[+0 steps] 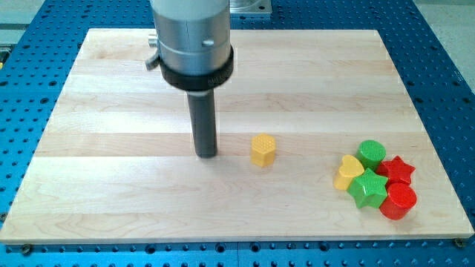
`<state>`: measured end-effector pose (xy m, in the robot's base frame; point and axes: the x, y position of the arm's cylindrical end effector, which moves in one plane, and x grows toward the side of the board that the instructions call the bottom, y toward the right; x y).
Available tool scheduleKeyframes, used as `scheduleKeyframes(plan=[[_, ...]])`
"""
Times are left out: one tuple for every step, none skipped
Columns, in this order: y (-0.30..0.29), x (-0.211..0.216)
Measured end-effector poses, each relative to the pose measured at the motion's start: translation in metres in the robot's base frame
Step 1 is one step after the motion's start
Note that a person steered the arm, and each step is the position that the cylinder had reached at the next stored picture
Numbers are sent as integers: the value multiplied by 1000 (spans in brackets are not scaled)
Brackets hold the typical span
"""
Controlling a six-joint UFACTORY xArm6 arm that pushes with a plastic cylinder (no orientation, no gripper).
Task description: Slide the yellow hexagon to the top of the yellow heart
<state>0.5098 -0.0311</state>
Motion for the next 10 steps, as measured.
scheduleKeyframes(plan=[[72, 26], [28, 2], [5, -9], [61, -12], [55, -18], [72, -26], [122, -10], [109, -28], [117, -30], [153, -9]])
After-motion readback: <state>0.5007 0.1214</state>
